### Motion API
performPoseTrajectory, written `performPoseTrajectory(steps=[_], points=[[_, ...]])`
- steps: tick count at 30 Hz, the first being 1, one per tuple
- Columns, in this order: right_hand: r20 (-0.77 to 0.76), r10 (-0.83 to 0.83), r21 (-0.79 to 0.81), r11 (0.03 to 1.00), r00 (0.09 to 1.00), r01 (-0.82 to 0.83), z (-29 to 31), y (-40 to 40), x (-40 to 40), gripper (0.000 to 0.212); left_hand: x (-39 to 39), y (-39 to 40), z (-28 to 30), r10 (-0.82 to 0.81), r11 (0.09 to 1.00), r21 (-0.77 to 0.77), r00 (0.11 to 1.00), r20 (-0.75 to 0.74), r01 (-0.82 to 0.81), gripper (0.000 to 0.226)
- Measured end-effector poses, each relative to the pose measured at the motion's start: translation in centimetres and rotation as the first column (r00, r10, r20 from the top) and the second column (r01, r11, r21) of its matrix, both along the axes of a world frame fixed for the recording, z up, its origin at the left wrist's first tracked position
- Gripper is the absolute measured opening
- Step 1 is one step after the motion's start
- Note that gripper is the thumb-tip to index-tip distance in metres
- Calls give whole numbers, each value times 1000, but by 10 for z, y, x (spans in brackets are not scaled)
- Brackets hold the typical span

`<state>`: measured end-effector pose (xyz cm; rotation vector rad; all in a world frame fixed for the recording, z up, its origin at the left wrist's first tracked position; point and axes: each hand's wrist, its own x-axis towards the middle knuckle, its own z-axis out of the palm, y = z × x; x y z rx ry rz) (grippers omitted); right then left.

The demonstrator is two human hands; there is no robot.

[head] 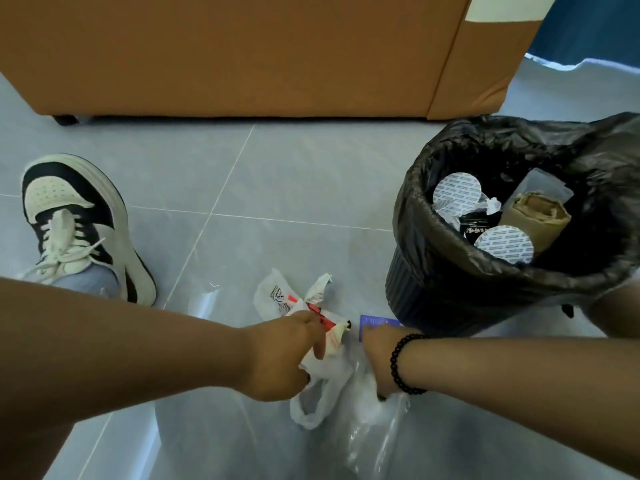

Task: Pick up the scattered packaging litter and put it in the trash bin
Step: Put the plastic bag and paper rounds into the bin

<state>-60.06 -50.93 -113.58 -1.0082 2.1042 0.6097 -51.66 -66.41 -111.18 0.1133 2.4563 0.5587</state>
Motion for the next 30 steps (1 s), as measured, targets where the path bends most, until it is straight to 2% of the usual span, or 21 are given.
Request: performPoseTrajectory(steps=[2, 5, 7, 10, 11, 14, 16, 18, 21, 24, 26, 28, 30], points=[[-48, -61, -70, 996, 997, 58, -4, 5, -7, 40, 6, -1, 4, 47, 998, -38, 997, 66, -44, 34], [-16, -182, -186, 967, 983, 176, 9, 12, -12, 20, 11, 4, 16, 72, 996, -61, 991, 116, -65, 37], [61, -298, -280, 911, 952, 303, 28, 12, -12, 26, 12, 13, 28, 85, 995, -53, 991, 105, -80, 38], [221, -398, -341, 824, 890, 453, 62, 13, -8, 20, 11, 33, 54, 130, 990, -66, 990, 58, -126, 28], [310, -439, -351, 772, 844, 530, 71, 10, -9, 20, 7, 38, 59, 160, 985, -70, 986, 53, -156, 28], [548, -538, -357, 542, 640, 761, 97, 13, -6, 21, 5, 49, 77, 231, 969, -92, 973, -4, -231, 49], [674, -559, -299, 390, 482, 871, 109, 20, -5, 18, 8, 52, 85, 258, 958, -115, 964, -65, -264, 60], [749, -557, -215, 308, 359, 927, 117, 29, -4, 14, 12, 53, 87, 276, 949, -126, 954, -120, -291, 68], [806, -525, -164, 245, 273, 956, 120, 43, -3, 15, 12, 50, 86, 277, 950, -91, 942, -187, -297, 52], [844, -489, -176, 140, 223, 974, 106, 56, -3, 42, 12, 41, 82, 230, 959, -119, 951, -205, -257, 32], [784, -556, -209, 185, 278, 960, 90, 62, -4, 55, 12, 30, 75, 217, 955, -163, 960, -176, -246, 26], [594, -665, -259, 376, 453, 890, 68, 65, -5, 52, 12, 19, 66, 229, 945, -209, 964, -132, -253, 24], [322, -665, -280, 613, 674, 739, 41, 68, -3, 40, 10, 9, 62, 270, 934, -213, 957, -106, -287, 25]])
